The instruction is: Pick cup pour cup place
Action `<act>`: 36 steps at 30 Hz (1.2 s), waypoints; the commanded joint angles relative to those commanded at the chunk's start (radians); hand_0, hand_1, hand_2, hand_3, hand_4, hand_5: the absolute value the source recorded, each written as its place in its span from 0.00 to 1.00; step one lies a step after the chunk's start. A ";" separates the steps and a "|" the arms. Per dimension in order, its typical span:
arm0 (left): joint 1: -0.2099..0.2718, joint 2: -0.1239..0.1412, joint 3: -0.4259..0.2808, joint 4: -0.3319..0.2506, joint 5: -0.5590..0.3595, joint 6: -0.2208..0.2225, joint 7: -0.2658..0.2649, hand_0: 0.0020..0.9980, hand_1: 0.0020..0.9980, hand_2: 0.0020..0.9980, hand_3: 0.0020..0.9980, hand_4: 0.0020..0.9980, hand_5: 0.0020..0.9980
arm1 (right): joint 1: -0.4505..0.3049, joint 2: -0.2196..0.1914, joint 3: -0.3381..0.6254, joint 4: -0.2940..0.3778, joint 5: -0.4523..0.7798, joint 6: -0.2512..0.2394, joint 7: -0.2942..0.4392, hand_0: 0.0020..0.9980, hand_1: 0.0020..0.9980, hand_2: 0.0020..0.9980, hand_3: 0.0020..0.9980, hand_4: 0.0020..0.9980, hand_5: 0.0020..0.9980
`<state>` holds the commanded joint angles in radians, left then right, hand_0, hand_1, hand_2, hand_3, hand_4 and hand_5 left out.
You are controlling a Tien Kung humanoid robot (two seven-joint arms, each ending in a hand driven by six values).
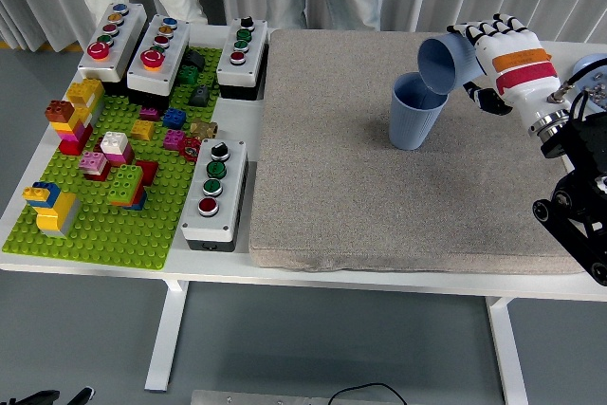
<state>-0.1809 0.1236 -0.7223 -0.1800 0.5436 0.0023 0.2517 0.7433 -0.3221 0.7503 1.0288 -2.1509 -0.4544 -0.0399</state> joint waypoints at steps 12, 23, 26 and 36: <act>0.005 -0.001 0.001 0.000 -0.001 0.000 0.000 0.77 0.81 0.83 0.67 0.53 0.91 | -0.013 0.012 0.029 0.001 0.076 0.009 0.013 0.92 0.77 0.67 0.63 0.66 0.00; 0.007 -0.003 0.001 0.000 0.001 -0.001 0.000 0.77 0.81 0.83 0.67 0.53 0.91 | -0.038 0.035 0.140 -0.027 0.438 0.093 0.040 0.91 0.76 0.66 0.62 0.66 0.00; 0.006 -0.003 0.001 0.000 0.001 -0.001 0.000 0.77 0.81 0.83 0.67 0.53 0.91 | -0.045 0.044 0.179 -0.034 0.561 0.136 0.024 0.91 0.76 0.66 0.62 0.65 0.00; 0.004 -0.004 0.004 0.000 0.003 -0.003 0.001 0.77 0.81 0.83 0.67 0.53 0.91 | -0.077 0.061 0.409 -0.055 0.982 0.341 -0.153 0.90 0.76 0.66 0.62 0.64 0.00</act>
<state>-0.1768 0.1196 -0.7181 -0.1800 0.5463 -0.0011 0.2528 0.6663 -0.2614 1.1589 0.9741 -1.1684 -0.1132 -0.1930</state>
